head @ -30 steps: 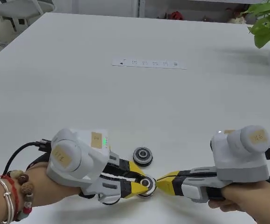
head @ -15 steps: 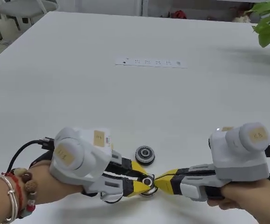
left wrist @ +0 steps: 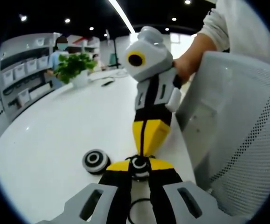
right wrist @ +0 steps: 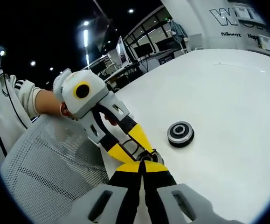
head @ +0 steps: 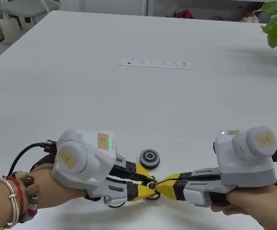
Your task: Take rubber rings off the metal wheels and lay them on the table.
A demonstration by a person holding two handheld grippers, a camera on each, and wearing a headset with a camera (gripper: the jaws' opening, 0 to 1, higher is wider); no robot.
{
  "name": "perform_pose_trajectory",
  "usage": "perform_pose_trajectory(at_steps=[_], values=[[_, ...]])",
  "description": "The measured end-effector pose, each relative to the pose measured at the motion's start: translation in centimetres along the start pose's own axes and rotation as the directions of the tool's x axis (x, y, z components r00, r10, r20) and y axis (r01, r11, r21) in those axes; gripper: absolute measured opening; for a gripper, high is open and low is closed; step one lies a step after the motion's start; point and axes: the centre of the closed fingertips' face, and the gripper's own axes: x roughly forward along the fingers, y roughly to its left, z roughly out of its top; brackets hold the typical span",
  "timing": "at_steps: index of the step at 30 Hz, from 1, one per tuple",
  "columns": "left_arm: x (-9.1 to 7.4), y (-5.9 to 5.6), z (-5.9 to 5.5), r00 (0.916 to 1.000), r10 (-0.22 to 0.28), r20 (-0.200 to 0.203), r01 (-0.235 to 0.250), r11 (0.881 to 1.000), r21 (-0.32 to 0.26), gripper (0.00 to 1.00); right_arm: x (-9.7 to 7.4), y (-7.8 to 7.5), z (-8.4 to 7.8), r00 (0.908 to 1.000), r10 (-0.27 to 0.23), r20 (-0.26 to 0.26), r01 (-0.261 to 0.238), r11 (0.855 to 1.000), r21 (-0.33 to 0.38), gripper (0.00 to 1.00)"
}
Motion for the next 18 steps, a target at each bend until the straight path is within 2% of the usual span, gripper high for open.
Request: perform_pose_trajectory(at_steps=[2,4,11,12,14,15,18], values=[[0.0,0.0,0.0,1.0000,0.000,0.000,0.000,1.000,0.001,0.14,-0.1,-0.8,-0.5,0.9980,-0.047,-0.041,0.044,0.997,-0.069,0.00],[0.0,0.0,0.0,1.0000,0.002,-0.001,-0.002,1.000,0.004,0.14,0.1,-0.6,-0.2,0.9996,-0.023,-0.018,0.022,0.999,-0.029,0.00],[0.0,-0.1,0.0,1.0000,0.003,0.001,-0.003,1.000,0.009,0.14,-0.2,-0.8,-0.2,0.9995,-0.027,-0.014,0.027,0.999,-0.029,0.00],[0.0,-0.1,0.0,1.0000,0.003,-0.004,-0.003,1.000,0.002,0.14,-0.2,-0.9,-0.2,0.9995,-0.027,-0.013,0.027,0.999,-0.028,0.00],[-0.1,-0.2,0.0,0.9997,-0.003,-0.025,0.004,1.000,0.027,0.14,-0.2,-0.9,-0.1,0.9998,-0.016,-0.007,0.016,1.000,-0.017,0.00],[-0.2,-0.1,0.0,0.9993,-0.008,-0.035,0.009,1.000,0.029,0.15,-0.2,-0.5,0.1,1.0000,0.004,0.000,-0.004,1.000,0.003,0.00],[-1.0,0.2,0.3,0.9989,-0.010,-0.046,0.011,1.000,0.022,0.20,-0.3,-0.7,0.1,1.0000,-0.004,-0.001,0.004,1.000,-0.006,0.00]])
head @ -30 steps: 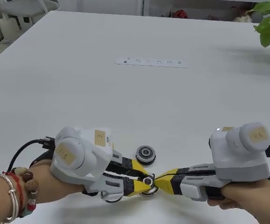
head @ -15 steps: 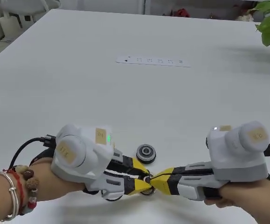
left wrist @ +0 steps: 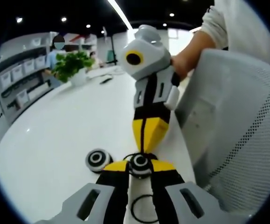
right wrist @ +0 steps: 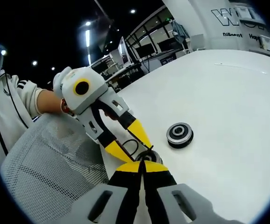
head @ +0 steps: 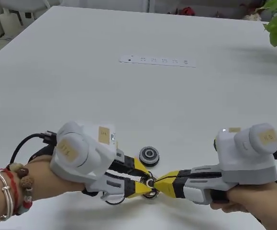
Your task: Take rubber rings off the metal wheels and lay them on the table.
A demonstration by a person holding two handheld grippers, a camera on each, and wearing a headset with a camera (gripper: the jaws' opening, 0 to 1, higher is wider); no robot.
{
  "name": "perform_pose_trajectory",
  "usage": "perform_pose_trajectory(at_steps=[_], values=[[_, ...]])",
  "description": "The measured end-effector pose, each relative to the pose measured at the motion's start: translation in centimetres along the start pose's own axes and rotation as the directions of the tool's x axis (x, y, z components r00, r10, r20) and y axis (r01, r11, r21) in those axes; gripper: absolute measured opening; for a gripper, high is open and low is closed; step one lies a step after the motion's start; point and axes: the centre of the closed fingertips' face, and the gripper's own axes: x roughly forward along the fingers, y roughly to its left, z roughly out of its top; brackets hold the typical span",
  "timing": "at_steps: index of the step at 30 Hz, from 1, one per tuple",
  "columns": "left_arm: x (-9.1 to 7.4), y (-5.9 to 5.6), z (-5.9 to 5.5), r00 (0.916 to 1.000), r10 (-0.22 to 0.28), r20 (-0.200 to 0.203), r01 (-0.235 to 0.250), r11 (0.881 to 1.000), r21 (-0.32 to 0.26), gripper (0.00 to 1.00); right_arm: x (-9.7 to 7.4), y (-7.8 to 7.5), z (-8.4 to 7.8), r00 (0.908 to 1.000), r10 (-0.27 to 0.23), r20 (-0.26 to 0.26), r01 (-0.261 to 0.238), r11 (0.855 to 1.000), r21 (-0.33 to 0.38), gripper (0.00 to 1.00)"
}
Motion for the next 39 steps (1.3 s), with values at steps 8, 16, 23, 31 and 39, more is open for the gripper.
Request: perform_pose_trajectory(at_steps=[8,16,23,31,39], values=[[-2.4,0.1,1.6,0.9999,-0.011,0.000,0.011,0.999,-0.048,0.40,-0.4,0.2,0.5,0.9998,0.010,-0.019,-0.010,1.000,-0.012,0.00],[-5.6,-0.1,2.7,0.9990,0.025,0.036,-0.022,0.995,-0.098,0.51,-1.4,0.8,1.7,0.9998,0.013,0.016,-0.013,1.000,0.002,0.00],[-8.7,0.1,2.9,0.9943,0.088,0.061,-0.077,0.985,-0.157,0.60,-1.5,1.5,1.6,0.9994,0.019,0.028,-0.020,0.999,0.042,0.00],[-12.1,1.1,0.7,0.9820,0.188,0.014,-0.184,0.972,-0.149,0.60,-1.4,2.1,1.8,0.9989,0.040,0.022,-0.042,0.996,0.076,0.00],[-14.2,0.7,-0.9,0.9724,0.233,0.019,-0.226,0.959,-0.171,0.62,0.0,2.8,2.4,0.9979,0.062,-0.020,-0.061,0.997,0.042,0.00]])
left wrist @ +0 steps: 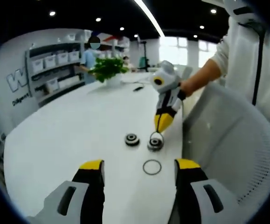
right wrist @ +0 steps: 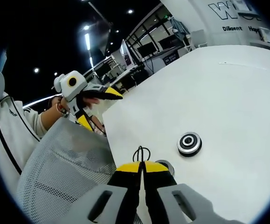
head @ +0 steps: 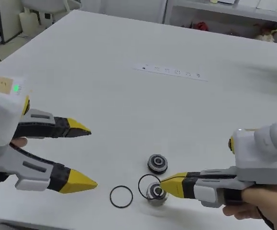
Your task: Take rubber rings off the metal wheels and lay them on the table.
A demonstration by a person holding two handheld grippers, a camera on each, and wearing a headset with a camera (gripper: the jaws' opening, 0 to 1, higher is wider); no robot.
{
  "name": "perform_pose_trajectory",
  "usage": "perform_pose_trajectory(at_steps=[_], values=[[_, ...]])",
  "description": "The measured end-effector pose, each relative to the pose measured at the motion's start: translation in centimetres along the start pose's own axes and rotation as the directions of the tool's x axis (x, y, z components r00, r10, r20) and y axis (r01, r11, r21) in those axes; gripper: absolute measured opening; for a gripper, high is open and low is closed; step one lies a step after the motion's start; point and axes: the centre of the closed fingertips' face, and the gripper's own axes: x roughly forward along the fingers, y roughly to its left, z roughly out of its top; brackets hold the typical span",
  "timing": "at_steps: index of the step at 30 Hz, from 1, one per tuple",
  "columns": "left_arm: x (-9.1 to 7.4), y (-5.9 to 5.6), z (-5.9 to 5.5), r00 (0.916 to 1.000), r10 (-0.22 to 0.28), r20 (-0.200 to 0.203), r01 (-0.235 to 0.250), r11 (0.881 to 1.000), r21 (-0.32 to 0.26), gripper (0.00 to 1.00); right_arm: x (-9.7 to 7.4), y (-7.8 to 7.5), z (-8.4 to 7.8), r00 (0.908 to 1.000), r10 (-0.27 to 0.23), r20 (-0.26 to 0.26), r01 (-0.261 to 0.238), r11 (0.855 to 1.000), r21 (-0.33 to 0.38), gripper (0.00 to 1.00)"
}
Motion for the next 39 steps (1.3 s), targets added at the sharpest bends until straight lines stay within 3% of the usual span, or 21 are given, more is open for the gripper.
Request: perform_pose_trajectory(at_steps=[3,6,17,39], values=[[-0.4,0.1,-0.7,1.0000,0.008,-0.003,-0.008,1.000,0.003,0.63,0.5,0.2,0.2,0.9996,0.018,-0.021,-0.018,1.000,-0.001,0.00],[-0.7,0.2,-1.2,0.9994,0.015,0.030,-0.014,0.999,-0.048,0.63,1.1,0.6,0.3,0.9989,0.026,-0.039,-0.027,1.000,-0.016,0.00],[-0.6,-0.2,-3.5,0.9995,0.020,0.023,-0.018,0.996,-0.089,0.64,2.8,1.3,0.9,0.9967,0.045,-0.067,-0.047,0.998,-0.037,0.00],[-0.2,-1.3,-4.7,0.9997,0.015,0.021,-0.012,0.991,-0.134,0.65,5.6,2.0,-0.1,0.9890,0.055,-0.138,-0.062,0.997,-0.049,0.00]])
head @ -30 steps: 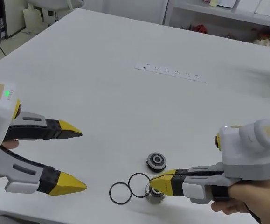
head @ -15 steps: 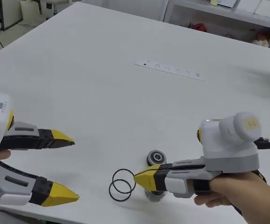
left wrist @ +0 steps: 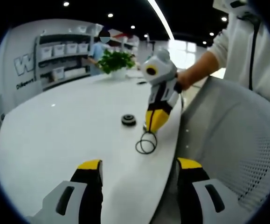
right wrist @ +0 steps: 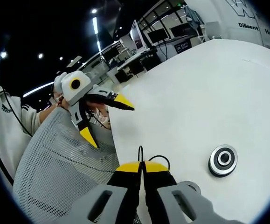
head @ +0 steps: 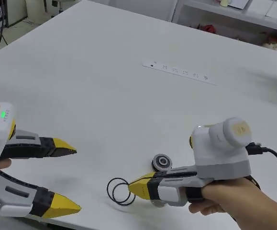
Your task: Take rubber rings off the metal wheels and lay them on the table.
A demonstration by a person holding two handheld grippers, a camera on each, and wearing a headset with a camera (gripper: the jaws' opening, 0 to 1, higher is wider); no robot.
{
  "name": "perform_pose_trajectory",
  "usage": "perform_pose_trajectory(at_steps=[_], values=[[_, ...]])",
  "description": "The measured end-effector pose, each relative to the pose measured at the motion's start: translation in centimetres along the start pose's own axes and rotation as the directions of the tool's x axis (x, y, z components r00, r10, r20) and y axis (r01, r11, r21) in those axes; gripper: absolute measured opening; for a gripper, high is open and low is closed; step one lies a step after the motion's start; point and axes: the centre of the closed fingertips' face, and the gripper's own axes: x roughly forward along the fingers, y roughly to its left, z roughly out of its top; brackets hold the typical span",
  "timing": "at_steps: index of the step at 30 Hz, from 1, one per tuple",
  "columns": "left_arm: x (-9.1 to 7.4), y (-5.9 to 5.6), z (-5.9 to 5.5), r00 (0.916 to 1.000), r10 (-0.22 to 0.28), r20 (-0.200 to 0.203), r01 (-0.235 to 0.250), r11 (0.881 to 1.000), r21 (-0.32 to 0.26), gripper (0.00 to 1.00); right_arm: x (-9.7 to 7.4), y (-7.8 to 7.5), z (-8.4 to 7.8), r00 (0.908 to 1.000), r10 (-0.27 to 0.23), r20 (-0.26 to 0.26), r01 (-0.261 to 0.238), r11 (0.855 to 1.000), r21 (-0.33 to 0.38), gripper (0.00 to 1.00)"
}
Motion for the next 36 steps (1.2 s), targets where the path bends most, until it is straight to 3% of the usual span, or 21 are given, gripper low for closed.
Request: perform_pose_trajectory(at_steps=[8,18,28,32,36], values=[[-0.2,0.0,0.2,0.9999,0.010,0.013,-0.009,1.000,-0.013,0.65,1.2,-0.4,-0.5,0.9993,-0.024,-0.028,0.023,1.000,-0.019,0.00],[-0.2,0.4,0.5,0.9997,0.020,0.014,-0.020,1.000,-0.019,0.66,1.1,-1.4,-0.6,0.9980,-0.050,-0.039,0.048,0.997,-0.058,0.00],[-0.8,0.6,0.9,0.9984,0.039,0.040,-0.038,0.999,-0.035,0.66,-0.4,-2.5,0.0,0.9955,-0.095,-0.006,0.094,0.993,-0.077,0.04],[-0.9,1.1,0.5,0.9978,0.062,0.026,-0.061,0.998,-0.035,0.66,-1.3,-3.1,0.4,0.9935,-0.113,0.013,0.114,0.990,-0.085,0.06],[-1.2,1.2,0.8,0.9974,0.066,0.029,-0.065,0.997,-0.034,0.66,-2.4,-3.7,1.3,0.9904,-0.129,0.051,0.133,0.987,-0.094,0.06]])
